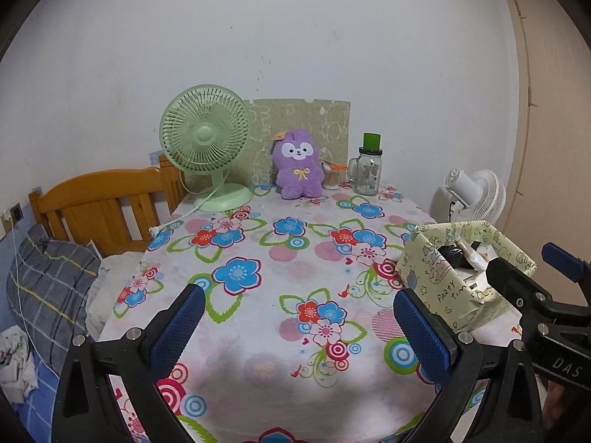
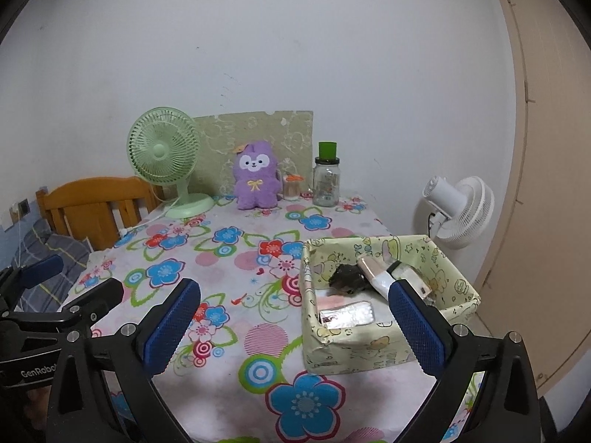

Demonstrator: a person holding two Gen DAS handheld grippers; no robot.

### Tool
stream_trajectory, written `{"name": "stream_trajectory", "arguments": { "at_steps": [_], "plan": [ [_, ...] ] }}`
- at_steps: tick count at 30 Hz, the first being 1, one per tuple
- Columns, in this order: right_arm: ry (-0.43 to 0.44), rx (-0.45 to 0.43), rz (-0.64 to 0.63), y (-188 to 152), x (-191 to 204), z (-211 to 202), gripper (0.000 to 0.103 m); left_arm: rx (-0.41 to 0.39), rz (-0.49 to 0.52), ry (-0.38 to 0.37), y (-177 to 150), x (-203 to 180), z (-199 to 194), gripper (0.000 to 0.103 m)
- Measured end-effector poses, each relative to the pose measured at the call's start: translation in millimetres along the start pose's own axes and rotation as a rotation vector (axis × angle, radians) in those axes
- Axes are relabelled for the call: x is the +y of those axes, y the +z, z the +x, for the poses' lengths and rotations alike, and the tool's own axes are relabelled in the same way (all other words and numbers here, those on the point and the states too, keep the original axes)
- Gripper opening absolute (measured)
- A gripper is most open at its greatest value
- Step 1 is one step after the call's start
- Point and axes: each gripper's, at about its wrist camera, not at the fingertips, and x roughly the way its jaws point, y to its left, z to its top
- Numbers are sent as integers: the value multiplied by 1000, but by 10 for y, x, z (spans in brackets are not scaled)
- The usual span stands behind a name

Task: Organize soft objects

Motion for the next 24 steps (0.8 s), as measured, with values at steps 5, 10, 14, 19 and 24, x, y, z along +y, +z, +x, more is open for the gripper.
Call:
{"name": "stream_trajectory", "arguments": {
  "at_steps": [5,10,14,19,24],
  "plan": [
    [-6,11,12,-1,-74,34,103,-2,2,-11,33,-54,31,103],
    [-11,15,24,22,-132,67,103,1,11,-13,59,-103,60,103],
    [-11,24,30,27,-146,94,103,1,11,-13,65,-115,66,103],
    [-1,27,37,27,-142,107,103,9,3,-7,78,-124,87,103],
    [-8,24,35,34,-137,94,103,9,2,-7,71,-116,99,103]
  ]
}}
